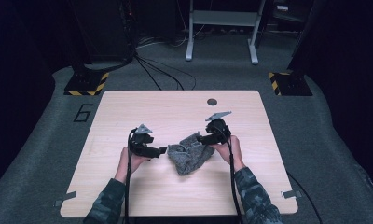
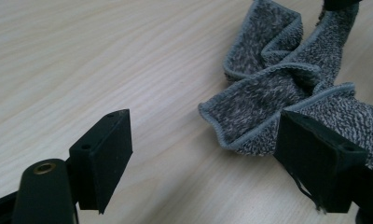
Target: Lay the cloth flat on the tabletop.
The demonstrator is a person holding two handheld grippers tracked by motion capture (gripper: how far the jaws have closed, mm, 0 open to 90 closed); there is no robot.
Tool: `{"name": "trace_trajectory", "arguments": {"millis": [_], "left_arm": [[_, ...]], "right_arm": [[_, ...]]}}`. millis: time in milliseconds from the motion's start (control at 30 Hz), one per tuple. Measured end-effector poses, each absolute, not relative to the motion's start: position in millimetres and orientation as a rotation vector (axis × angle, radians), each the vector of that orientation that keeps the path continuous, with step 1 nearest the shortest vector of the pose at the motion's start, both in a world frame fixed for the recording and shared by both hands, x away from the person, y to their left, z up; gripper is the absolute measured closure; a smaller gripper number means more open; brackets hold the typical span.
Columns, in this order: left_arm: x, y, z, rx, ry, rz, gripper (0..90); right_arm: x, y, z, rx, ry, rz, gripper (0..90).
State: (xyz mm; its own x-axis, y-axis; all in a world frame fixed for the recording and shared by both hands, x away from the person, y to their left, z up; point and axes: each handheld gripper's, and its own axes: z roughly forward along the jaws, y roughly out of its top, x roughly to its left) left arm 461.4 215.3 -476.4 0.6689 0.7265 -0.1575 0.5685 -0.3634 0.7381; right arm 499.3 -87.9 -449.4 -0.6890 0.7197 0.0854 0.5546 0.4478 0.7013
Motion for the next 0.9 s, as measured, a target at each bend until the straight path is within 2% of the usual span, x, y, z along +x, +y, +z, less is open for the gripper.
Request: {"name": "trace_trajectory", "arguments": {"millis": [367, 400, 533, 567, 600, 667, 800, 900], "left_arm": [[480, 192, -494, 2.192, 0.915, 0.192, 31.5], [481, 189, -499, 2.193, 0.926, 0.167, 33.5], [478, 185, -505, 2.200, 0.905, 0.161, 49.0], [478, 185, -505, 2.200, 0.905, 0.161, 51.7], [476, 183, -506, 2.211, 0.881, 0.173, 57.2], [474, 181, -507, 2.211, 0.886, 0.181, 66.0], [473, 178, -509, 2.225, 0.883, 0.192, 82.1], [471, 179, -509, 2.208, 0.890, 0.200, 89.8]], "right_arm": [[514, -67, -471, 1.131, 2.554, 0.932, 53.6], [514, -64, -475, 1.129, 2.557, 0.907, 60.8], [516, -67, -479, 1.145, 2.559, 0.925, 74.6], [516, -67, -479, 1.145, 2.559, 0.925, 74.6], [515, -70, -481, 1.151, 2.554, 0.932, 79.7], [515, -73, -483, 1.150, 2.546, 0.951, 83.3], [513, -78, -481, 1.153, 2.515, 0.978, 85.0], [512, -86, -476, 1.170, 2.485, 1.021, 85.0]]}}
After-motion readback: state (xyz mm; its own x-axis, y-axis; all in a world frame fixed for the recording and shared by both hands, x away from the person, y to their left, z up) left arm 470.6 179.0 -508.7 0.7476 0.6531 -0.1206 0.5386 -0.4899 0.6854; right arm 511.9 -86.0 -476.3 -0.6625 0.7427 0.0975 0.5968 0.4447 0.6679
